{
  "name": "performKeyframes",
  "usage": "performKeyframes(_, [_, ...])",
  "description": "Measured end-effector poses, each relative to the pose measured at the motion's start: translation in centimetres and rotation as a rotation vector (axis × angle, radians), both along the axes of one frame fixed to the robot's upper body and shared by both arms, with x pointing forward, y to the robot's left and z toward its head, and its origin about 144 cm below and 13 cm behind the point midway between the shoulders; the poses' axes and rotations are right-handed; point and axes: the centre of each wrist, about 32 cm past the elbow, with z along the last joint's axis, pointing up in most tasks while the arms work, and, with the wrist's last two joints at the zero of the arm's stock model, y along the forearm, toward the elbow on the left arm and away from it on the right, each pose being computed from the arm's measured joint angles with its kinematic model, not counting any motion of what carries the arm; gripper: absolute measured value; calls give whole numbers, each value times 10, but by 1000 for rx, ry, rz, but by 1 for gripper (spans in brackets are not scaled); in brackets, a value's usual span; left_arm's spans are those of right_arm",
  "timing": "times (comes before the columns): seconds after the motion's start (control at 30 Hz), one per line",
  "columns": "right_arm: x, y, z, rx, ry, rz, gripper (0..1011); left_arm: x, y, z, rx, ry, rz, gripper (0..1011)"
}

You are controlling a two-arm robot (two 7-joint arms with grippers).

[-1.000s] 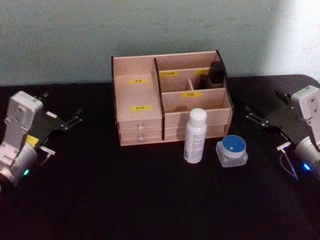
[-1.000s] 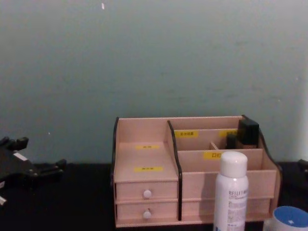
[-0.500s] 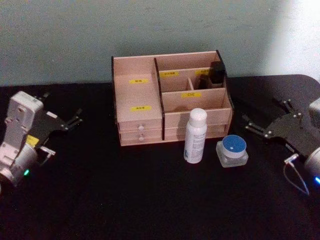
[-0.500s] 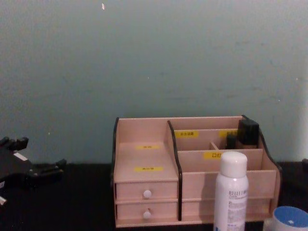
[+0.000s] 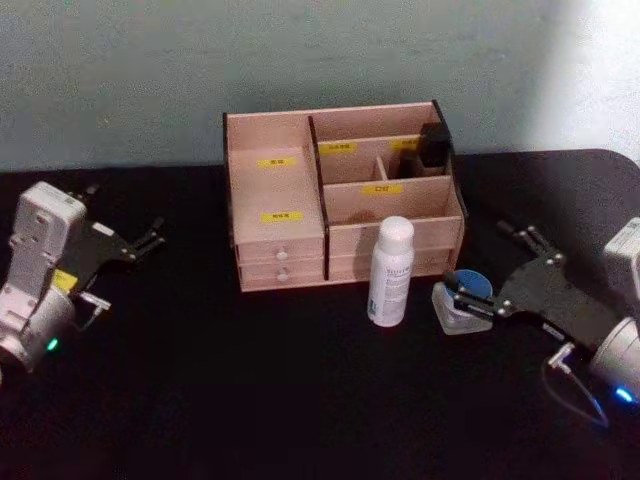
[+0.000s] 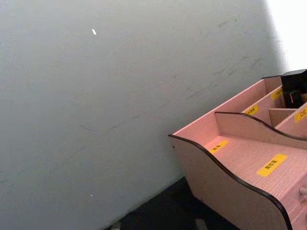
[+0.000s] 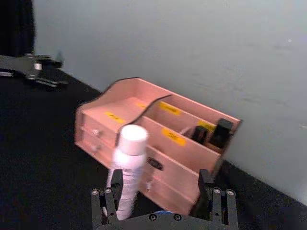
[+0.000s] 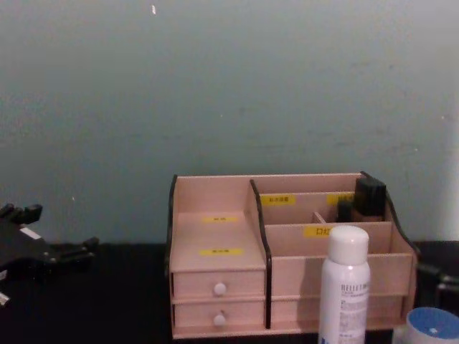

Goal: Pick up the facial cleanser and watermelon frost from the table and place them into the tiered storage box.

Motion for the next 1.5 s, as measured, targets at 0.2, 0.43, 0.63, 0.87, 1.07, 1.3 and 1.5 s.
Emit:
performKeyframes(0.2, [0,6,-5,7,30,58,1000,0,0,0,0,0,0,1001])
performKeyframes(0.43, [6,10,-9,20,69,90,1000,0,0,0,0,0,0,1001])
performKeyframes(0.63, [15,15,-12,33,101,93,1000,0,0,0,0,0,0,1002])
performKeyframes(0.87, [32,22,-17,50,150,99,1000,0,0,0,0,0,0,1001])
performKeyframes(1.07, [41,27,-19,55,173,104,1000,0,0,0,0,0,0,1001])
performKeyframes(1.3, [49,32,-21,60,193,106,1000,0,0,0,0,0,0,1001])
performKeyframes(1.5, [54,34,-22,68,203,104,1000,0,0,0,0,0,0,1001])
